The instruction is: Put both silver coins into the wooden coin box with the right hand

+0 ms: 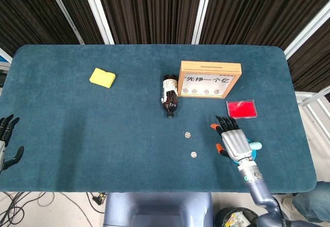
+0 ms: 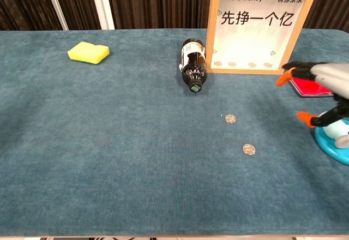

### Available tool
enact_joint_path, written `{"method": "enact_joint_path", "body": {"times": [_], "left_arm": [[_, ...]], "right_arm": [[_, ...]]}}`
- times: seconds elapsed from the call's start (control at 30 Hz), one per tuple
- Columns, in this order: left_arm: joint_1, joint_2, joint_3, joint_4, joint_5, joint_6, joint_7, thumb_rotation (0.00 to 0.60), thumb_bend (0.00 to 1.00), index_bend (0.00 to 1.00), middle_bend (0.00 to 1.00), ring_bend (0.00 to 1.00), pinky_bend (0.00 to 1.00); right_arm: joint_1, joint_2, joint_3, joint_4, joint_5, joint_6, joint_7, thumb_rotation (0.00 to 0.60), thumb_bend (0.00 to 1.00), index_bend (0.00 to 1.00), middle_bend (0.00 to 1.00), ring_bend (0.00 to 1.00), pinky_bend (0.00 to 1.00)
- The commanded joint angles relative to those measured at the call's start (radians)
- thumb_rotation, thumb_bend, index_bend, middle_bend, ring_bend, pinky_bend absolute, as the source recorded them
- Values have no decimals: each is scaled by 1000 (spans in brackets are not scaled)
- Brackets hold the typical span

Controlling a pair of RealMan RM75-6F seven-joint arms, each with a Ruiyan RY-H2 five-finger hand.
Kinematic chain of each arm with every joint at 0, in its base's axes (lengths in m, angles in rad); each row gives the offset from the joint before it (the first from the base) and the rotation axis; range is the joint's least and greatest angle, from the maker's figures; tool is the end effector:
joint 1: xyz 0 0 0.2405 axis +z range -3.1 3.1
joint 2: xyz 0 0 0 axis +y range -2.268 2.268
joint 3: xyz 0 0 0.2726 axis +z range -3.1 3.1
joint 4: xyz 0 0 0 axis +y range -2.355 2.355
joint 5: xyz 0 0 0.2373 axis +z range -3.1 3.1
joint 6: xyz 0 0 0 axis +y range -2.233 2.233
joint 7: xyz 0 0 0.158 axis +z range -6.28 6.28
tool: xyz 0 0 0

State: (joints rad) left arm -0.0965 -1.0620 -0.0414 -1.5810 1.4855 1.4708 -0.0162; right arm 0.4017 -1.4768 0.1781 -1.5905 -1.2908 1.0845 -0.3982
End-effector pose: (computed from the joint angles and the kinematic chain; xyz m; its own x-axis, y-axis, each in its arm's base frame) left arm -0.3498 0.2016 0.1633 0.4590 0.0127 0.8883 0.8884 0.0000 -0.4590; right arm -0.2307 -0.3016 -0.0127 0.4391 -0.2130 0.8728 -0.8908 -0.2298 0.3920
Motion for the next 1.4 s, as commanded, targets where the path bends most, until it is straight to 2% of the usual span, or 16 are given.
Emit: {"method": "enact_joint_path", "body": {"times": [0.03,0.63,1.0,1.4], "left_arm": [[0,1,-1,-1,-2,-1,-1,600,396,36,0,0,0],[0,3,-3,-2,-7,-5,-15,600,396,34,0,0,0],[1,3,-4,-2,-12,-6,-17,600,396,33,0,0,0],[2,1,-10,-4,-23,-5,-10,600,396,33,0,0,0]], "right_arm": [[14,-26,0,13,10,-8,-8,600,473,246,3,0,0],[102,-202,2,176,13,-37,18,600,473,296,3,0,0],[126,-248,-3,235,19,-44,45,600,473,313,2,0,0],[133,-264,-24,247,3,-37,64,600,472,332,3,0,0]]}}
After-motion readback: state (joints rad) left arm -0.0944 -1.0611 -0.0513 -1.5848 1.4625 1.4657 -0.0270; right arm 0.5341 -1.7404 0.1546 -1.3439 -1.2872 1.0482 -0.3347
